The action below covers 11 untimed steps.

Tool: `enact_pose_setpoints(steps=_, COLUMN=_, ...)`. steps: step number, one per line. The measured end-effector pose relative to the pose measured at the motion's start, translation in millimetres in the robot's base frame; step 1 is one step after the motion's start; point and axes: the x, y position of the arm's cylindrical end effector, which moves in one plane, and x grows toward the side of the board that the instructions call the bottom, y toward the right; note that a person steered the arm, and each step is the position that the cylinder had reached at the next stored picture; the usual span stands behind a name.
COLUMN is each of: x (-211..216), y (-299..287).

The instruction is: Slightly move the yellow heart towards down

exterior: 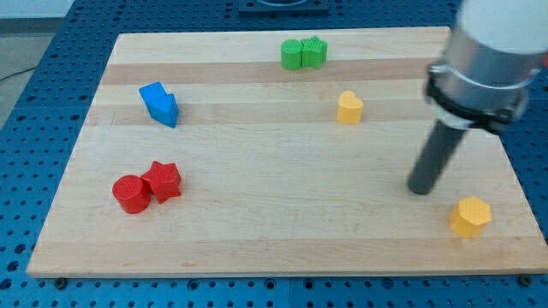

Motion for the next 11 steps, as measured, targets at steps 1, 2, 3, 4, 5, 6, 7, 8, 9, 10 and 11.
enact_pose_setpoints(steps=1, x=-21.0, y=-73.9)
enact_pose_setpoints(steps=2, x=-75.0, y=-130.2)
enact_pose_setpoints(steps=3, x=-124.4, y=-147.1)
enact_pose_setpoints(steps=4, x=-152.6, y=-131.5)
enact_pose_setpoints(steps=5, x=-155.4, y=-92.5)
enact_pose_setpoints(steps=6, x=-154.2, y=-60.3)
enact_pose_setpoints(steps=7, x=-127.2, y=-58.8)
enact_pose_setpoints(steps=8, x=-97.7, y=-54.1)
enact_pose_setpoints(steps=9, x=-104.4, y=-43.2)
enact_pose_setpoints(steps=10, x=-133.6, y=-41.3)
enact_pose_setpoints(steps=11, x=-115.0, y=-23.3)
